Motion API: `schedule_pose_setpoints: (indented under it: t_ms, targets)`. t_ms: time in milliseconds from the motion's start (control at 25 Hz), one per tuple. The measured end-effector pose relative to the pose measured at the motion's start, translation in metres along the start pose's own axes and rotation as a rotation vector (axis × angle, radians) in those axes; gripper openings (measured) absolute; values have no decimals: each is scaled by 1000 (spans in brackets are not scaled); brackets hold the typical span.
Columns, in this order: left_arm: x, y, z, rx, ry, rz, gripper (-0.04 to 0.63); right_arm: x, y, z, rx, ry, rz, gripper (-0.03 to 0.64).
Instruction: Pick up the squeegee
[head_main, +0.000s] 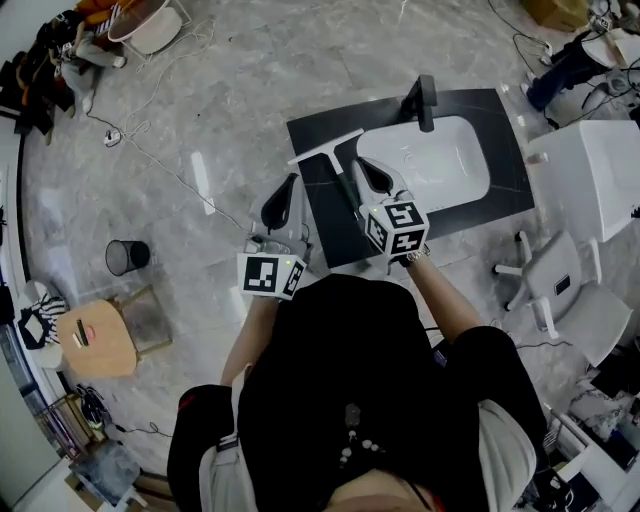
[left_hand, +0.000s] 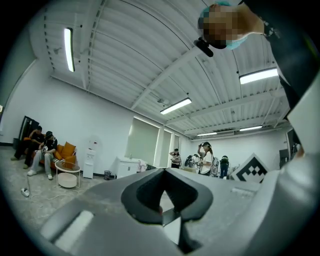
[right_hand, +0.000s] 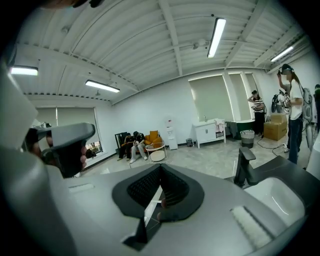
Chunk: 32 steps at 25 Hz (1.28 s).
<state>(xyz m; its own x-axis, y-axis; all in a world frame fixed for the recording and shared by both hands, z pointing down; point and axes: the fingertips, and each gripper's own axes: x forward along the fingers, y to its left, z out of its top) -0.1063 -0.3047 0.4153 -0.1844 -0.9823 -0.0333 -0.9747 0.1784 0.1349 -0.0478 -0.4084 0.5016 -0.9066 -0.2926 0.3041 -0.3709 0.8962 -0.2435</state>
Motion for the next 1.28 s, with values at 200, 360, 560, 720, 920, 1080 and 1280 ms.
schedule_pose_setpoints:
  t_ms: [200,360,560,720,920,1080,1280]
  targets:
    - [2,3,-3,8,-2,61,0,20,-11,-22,8,70,35,3]
    - [4,6,-5,16,1,100,0,34,-22,-38,10,117,45,3]
    - [4,13,-6,18,9,141,0,48,-27,-60,15,181,60,3]
    - [7,17,-7,19,15,157,0,61,-30,-78,11,225,64,3]
    - [12,20,-8,22,15,177,0,75,-36,-101,20,274,65,3]
    - [15,25,-8,15,15,196,0,84,-39,-114,18,306,64,3]
    - [20,28,-15,-1,34,204,0,94,-40,-134,9,352,69,5]
